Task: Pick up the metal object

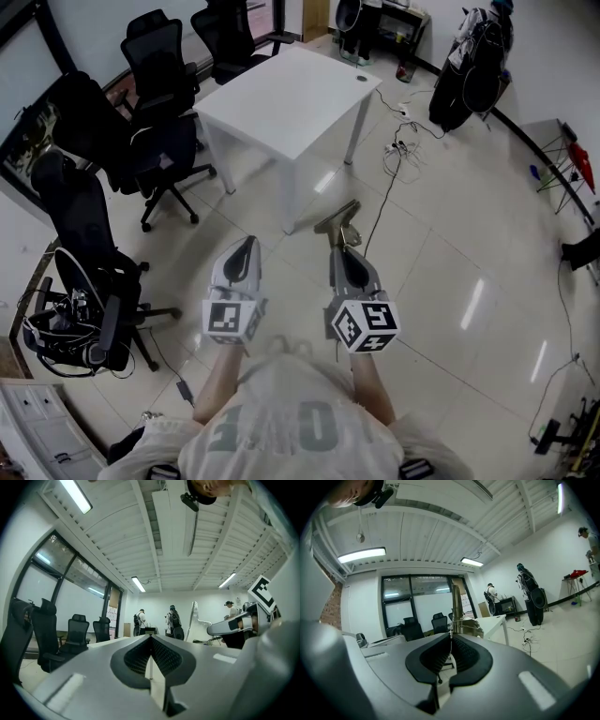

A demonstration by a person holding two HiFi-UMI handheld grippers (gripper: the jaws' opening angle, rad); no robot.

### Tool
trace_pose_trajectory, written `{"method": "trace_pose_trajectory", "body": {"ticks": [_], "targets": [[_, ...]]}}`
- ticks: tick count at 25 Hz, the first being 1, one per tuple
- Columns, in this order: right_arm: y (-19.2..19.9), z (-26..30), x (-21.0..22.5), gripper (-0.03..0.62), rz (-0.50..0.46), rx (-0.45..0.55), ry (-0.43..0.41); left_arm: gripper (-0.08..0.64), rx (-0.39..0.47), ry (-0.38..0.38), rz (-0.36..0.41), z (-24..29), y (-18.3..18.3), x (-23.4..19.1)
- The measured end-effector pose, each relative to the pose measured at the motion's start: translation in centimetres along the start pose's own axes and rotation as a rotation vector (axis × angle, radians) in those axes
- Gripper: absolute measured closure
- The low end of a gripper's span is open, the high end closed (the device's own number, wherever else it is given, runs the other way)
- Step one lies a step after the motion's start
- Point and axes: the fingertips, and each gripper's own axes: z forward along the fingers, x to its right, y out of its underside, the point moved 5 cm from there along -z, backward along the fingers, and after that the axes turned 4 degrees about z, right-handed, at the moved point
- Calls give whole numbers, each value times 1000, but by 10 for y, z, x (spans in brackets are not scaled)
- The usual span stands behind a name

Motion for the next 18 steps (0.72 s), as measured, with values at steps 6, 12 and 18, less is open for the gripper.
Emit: {"method": "trace_pose_trajectory", "body": {"ticks": [6, 12, 18], "targets": [[4, -1, 2, 571, 7, -13, -1, 558, -3, -30, 10, -2, -2, -6], [5, 2, -1, 571, -10, -22, -10, 558, -4, -43, 6, -4, 0, -11], [3, 2, 0, 571, -28, -19, -16, 558, -3, -46, 2, -3, 4, -9]]}}
